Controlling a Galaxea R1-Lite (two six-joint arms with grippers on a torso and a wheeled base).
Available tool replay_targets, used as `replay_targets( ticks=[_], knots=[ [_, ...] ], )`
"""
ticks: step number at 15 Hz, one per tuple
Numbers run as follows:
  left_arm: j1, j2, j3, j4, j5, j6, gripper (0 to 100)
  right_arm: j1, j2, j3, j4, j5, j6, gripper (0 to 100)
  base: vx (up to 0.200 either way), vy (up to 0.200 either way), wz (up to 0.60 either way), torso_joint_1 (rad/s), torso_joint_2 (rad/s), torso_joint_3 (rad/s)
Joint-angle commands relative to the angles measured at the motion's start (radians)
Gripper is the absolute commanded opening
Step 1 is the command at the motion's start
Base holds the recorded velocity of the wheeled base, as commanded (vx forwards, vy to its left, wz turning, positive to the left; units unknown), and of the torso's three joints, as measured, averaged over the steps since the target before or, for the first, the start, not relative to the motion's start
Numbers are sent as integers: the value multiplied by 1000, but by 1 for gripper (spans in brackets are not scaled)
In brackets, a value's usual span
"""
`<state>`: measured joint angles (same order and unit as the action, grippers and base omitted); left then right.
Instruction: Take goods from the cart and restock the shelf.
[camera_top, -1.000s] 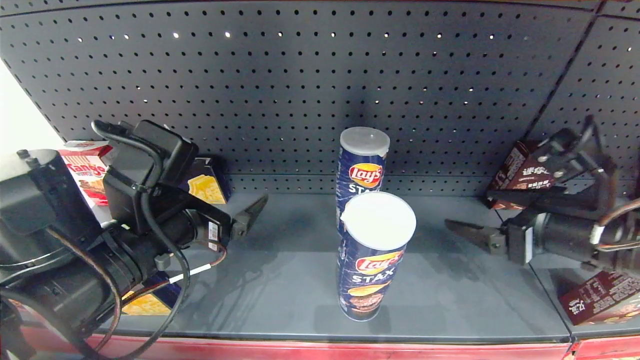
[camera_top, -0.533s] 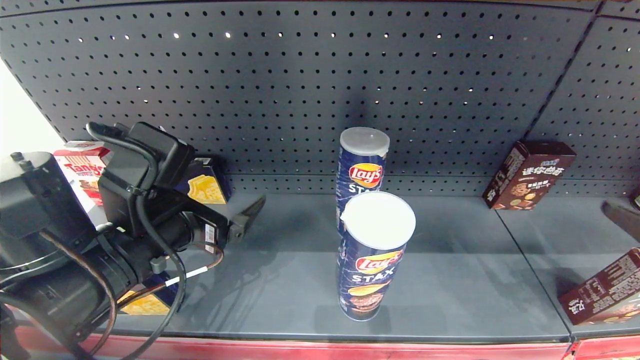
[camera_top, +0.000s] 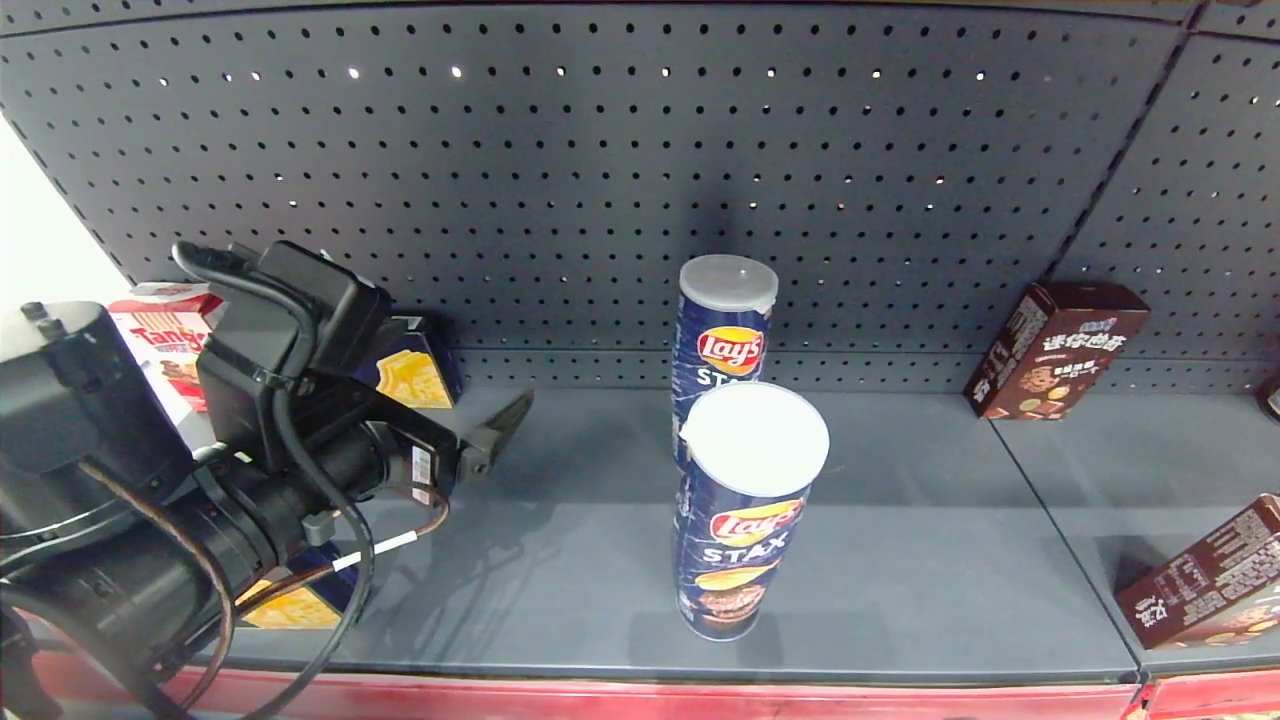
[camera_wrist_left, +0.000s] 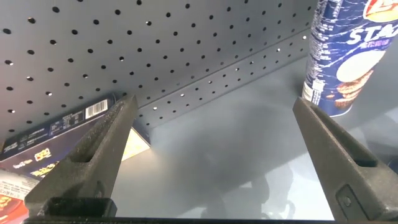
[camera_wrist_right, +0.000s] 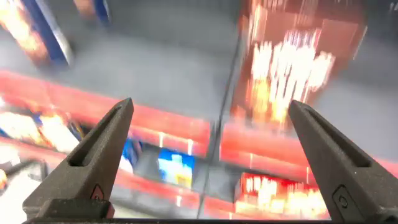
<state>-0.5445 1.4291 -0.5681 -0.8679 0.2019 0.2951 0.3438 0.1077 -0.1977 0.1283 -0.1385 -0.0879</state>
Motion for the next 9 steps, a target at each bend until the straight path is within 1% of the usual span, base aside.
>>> replay_targets(
  ticks=[1,3,4,5,6,7,8,9],
  knots=[
    [0,4,1,0,1,1,100,-20,-108,130,-27,-9,5,100,0,0,0,0,0,0],
    [0,13,-6,0,-1,7,100,-77,-57,126,-26,-27,53,100,0,0,0,0,0,0],
    [0,24,-13,-2,-1,16,100,-115,-8,129,-33,-90,59,100,0,0,0,0,0,0],
    [-5,28,-22,-2,-1,18,100,-189,12,130,-36,-121,57,100,0,0,0,0,0,0],
    [-6,31,-22,-2,-1,18,100,-284,7,130,-38,-108,60,100,0,0,0,0,0,0],
    [-6,33,-19,-2,-1,18,100,-359,-8,129,-36,-92,65,100,0,0,0,0,0,0],
    [-6,30,-13,-2,-1,18,100,-387,-46,132,-38,-82,66,100,0,0,0,0,0,0],
    [-6,28,-12,-2,-1,18,100,-384,-59,132,-38,-84,71,100,0,0,0,0,0,0]
  ],
)
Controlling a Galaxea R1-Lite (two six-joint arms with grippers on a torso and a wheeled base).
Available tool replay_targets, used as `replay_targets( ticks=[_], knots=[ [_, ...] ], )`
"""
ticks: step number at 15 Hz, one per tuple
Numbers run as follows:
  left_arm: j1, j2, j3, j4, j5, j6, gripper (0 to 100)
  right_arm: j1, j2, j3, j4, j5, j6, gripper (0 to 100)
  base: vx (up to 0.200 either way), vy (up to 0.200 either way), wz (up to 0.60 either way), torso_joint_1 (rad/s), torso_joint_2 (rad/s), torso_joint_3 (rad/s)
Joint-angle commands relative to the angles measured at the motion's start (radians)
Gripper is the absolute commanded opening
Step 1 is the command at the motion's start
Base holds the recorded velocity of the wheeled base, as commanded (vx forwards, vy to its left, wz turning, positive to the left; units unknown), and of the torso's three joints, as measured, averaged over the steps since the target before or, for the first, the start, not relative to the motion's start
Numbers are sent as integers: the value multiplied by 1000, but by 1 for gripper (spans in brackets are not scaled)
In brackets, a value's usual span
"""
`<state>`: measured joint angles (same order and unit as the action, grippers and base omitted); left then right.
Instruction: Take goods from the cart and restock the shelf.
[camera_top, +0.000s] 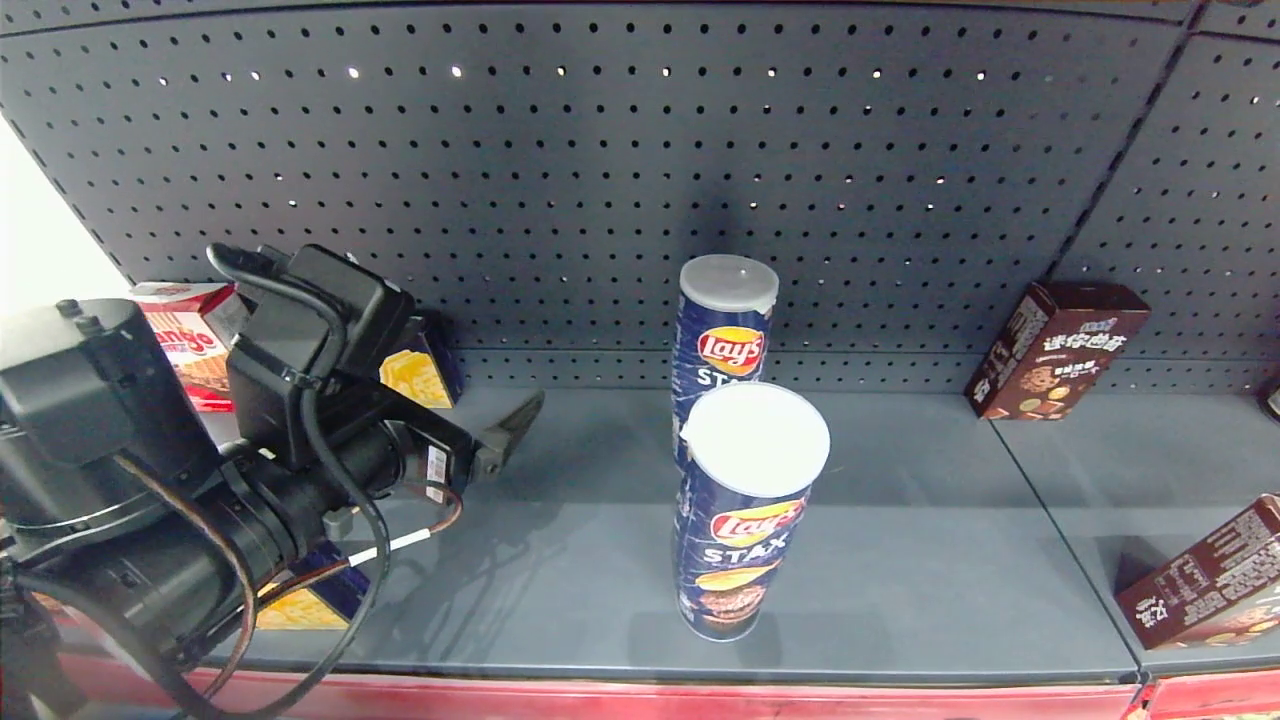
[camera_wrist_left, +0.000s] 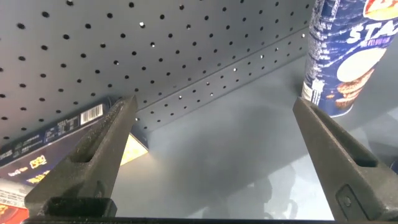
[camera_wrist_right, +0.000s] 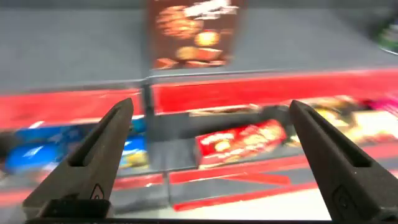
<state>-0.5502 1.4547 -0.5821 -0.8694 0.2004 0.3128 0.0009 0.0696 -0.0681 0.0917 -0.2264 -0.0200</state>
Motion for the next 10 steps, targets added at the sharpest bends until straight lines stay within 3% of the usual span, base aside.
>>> replay_targets(
  ticks=[1,3,4,6,7,8,9,10],
  knots=[
    [0,-2,11,0,1,0,100,-18,-70,5,-3,2,8,100,0,0,0,0,0,0],
    [0,-2,13,0,1,0,100,-16,-70,7,-4,19,11,100,0,0,0,0,0,0],
    [0,-8,13,0,1,0,100,-16,-70,37,-72,280,11,100,0,0,0,0,0,0],
    [0,-19,15,0,1,0,100,-16,-70,45,-93,335,3,100,0,0,0,0,0,0],
    [0,-22,15,0,1,0,100,-18,-70,45,-92,311,5,100,0,0,0,0,0,0],
    [0,-22,15,0,1,0,100,-18,-67,47,-89,107,48,100,0,0,0,0,0,0],
    [0,-23,16,0,1,0,100,-21,-65,50,-93,39,101,100,0,0,0,0,0,0],
    [-2,-23,16,0,1,0,100,-19,-70,50,-95,50,87,100,0,0,0,0,0,0]
  ],
)
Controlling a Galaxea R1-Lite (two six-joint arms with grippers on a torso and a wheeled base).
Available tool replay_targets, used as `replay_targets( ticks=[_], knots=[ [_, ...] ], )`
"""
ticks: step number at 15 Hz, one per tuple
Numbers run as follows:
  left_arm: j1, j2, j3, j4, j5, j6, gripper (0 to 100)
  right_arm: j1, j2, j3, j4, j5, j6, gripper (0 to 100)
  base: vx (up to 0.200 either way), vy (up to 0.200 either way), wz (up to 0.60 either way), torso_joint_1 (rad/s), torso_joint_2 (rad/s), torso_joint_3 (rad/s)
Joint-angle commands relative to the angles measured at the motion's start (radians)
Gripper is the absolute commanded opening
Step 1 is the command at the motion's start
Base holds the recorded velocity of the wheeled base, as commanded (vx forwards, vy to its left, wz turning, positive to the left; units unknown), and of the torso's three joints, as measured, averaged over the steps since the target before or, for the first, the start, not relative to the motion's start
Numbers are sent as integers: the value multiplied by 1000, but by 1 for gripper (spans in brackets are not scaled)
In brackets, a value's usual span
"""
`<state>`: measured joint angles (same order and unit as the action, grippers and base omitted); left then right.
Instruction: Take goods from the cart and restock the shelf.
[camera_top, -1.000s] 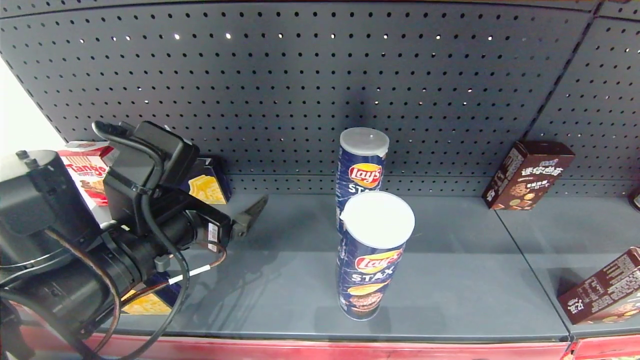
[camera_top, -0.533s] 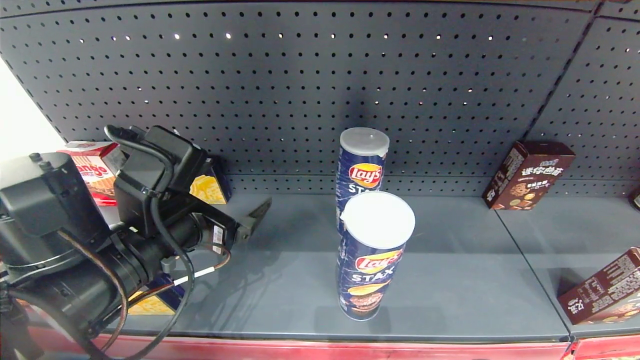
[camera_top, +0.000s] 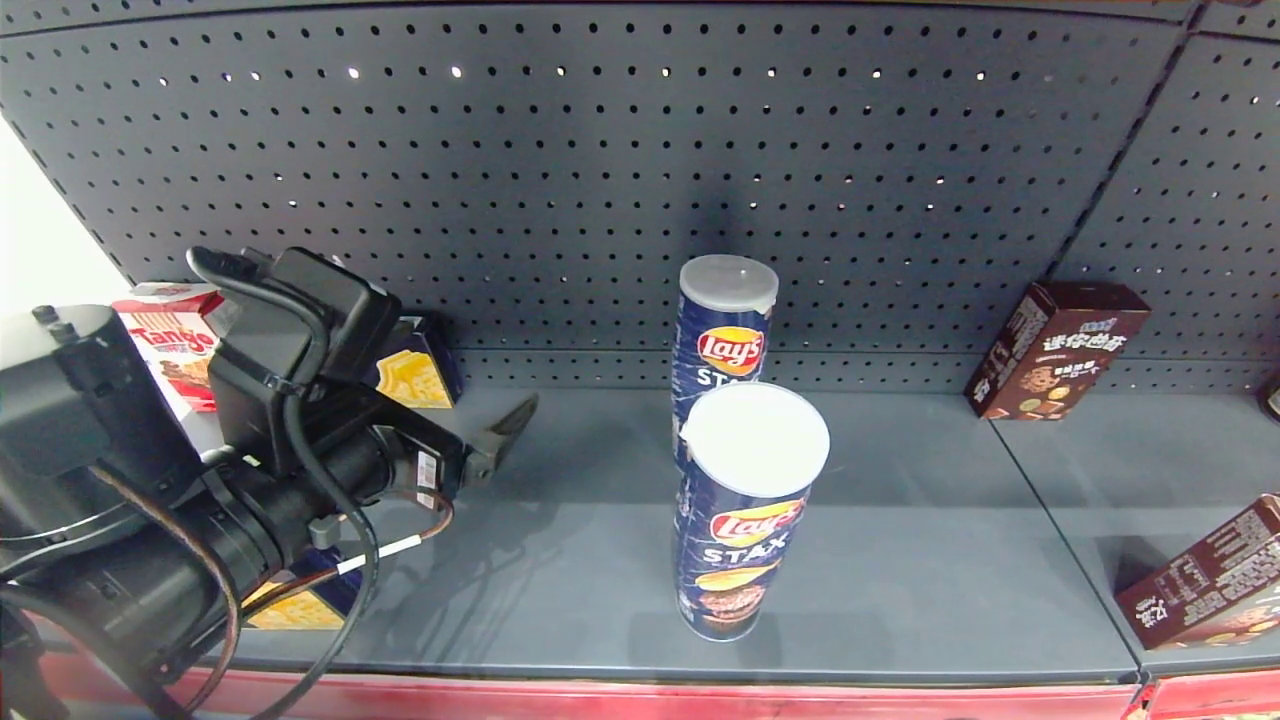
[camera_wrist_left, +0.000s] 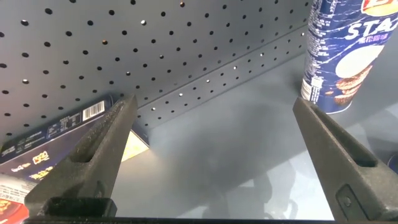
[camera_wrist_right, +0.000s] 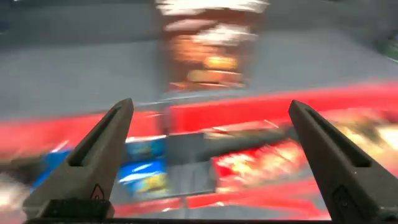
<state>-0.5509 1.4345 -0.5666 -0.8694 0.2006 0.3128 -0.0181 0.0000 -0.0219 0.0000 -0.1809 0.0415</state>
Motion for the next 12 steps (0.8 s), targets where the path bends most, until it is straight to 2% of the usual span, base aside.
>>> replay_targets(
  ticks=[1,2,12],
  knots=[
    [-1,-3,1,0,0,0,100,1,0,17,6,70,-17,100,0,0,0,0,0,0],
    [-3,-3,1,0,-1,0,100,3,0,22,2,176,-81,100,0,0,0,0,0,0],
    [-4,-20,2,0,-1,0,100,6,3,22,3,196,-45,100,0,0,0,0,0,0]
  ],
)
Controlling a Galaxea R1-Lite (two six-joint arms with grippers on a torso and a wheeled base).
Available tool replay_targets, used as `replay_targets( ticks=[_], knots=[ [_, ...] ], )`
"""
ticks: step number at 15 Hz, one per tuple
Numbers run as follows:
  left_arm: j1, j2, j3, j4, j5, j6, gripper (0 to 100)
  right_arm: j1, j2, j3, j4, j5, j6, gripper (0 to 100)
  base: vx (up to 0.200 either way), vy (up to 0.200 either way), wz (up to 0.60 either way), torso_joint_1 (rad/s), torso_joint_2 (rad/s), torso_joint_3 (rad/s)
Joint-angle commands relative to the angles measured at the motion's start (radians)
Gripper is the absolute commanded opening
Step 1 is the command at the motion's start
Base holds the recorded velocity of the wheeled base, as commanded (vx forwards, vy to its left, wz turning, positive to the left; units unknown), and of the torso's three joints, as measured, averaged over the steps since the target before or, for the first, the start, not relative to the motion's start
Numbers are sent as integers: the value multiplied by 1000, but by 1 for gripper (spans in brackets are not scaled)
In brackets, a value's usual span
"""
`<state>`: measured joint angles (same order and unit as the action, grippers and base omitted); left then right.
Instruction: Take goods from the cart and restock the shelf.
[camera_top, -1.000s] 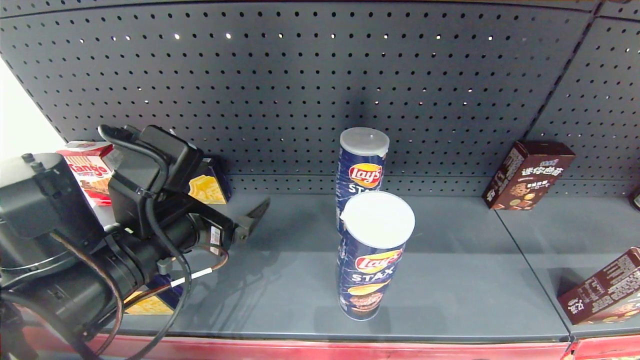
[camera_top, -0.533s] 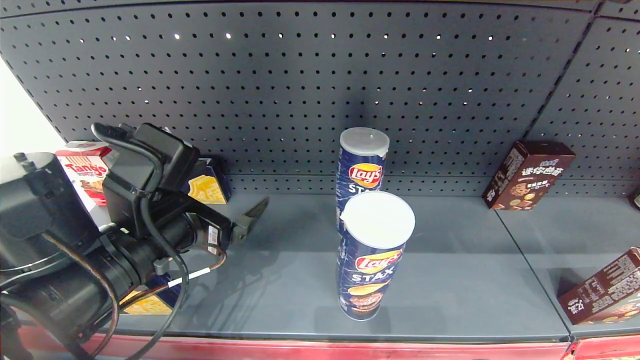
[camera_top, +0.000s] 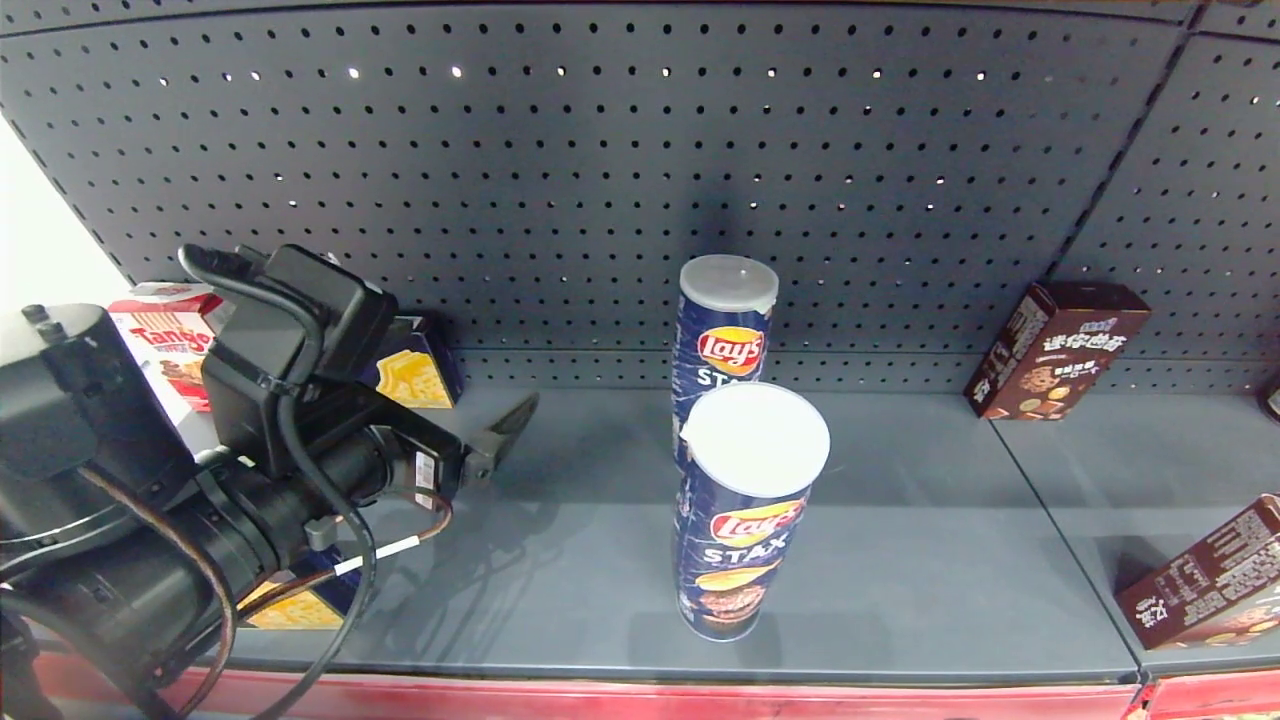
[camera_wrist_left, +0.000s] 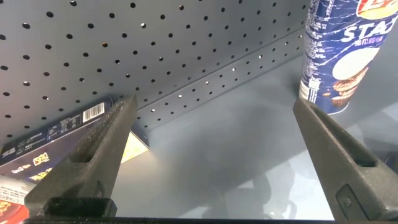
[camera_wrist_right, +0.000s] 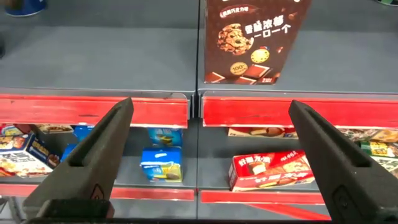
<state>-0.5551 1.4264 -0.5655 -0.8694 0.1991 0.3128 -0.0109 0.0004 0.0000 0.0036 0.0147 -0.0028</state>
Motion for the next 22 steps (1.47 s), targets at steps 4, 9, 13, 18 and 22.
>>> replay_targets(
  ticks=[4,9,13,18,22],
  knots=[
    [9,-104,44,12,3,-6,100,-4,0,0,-2,-7,3,100,0,0,0,0,0,0],
    [14,-362,151,81,5,-4,100,-4,0,0,-2,-7,3,100,0,0,0,0,0,0],
    [61,-724,515,174,8,-93,100,-4,0,0,-2,-7,3,100,0,0,0,0,0,0],
    [365,-1204,566,788,-218,-107,100,-4,0,0,-2,-7,3,100,0,0,0,0,0,0],
    [569,-1425,562,820,-343,-205,100,-4,0,0,-2,-7,3,100,0,0,0,0,0,0]
  ],
)
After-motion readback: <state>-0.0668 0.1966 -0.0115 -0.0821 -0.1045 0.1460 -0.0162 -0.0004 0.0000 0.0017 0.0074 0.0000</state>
